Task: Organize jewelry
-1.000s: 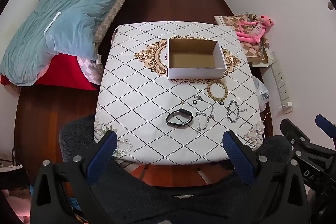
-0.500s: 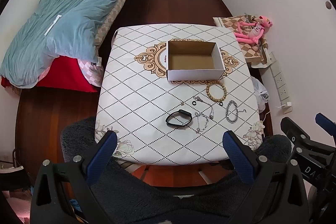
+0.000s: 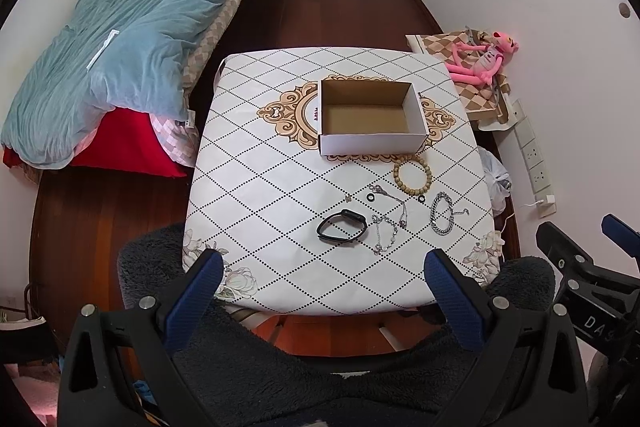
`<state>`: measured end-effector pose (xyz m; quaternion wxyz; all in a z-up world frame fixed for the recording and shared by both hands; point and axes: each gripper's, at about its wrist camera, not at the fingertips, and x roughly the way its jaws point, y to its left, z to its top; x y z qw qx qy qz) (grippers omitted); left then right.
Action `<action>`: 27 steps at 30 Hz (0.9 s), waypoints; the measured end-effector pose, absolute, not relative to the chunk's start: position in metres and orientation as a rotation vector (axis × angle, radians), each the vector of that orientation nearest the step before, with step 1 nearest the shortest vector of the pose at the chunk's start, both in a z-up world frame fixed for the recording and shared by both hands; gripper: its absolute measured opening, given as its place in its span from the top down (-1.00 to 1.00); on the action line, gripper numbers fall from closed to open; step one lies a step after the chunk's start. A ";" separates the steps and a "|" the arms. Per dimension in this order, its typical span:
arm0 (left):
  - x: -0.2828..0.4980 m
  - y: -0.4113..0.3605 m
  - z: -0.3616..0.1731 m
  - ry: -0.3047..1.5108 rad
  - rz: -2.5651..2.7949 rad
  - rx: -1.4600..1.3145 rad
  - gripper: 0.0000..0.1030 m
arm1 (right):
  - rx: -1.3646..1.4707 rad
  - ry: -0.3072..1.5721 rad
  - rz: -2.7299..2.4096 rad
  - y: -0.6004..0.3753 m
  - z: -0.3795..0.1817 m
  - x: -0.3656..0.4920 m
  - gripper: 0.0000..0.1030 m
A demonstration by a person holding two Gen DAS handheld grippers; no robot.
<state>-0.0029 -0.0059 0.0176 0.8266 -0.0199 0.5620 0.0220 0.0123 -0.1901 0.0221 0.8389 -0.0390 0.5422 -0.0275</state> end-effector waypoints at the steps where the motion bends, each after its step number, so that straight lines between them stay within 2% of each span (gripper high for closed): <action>1: -0.003 -0.006 0.018 1.194 0.046 -0.043 -0.99 | -0.084 1.148 -0.058 -0.190 0.022 0.013 -1.00; 27: -0.004 -0.005 0.020 1.186 0.045 -0.049 -0.99 | -0.080 1.144 -0.058 -0.190 0.025 0.012 -1.00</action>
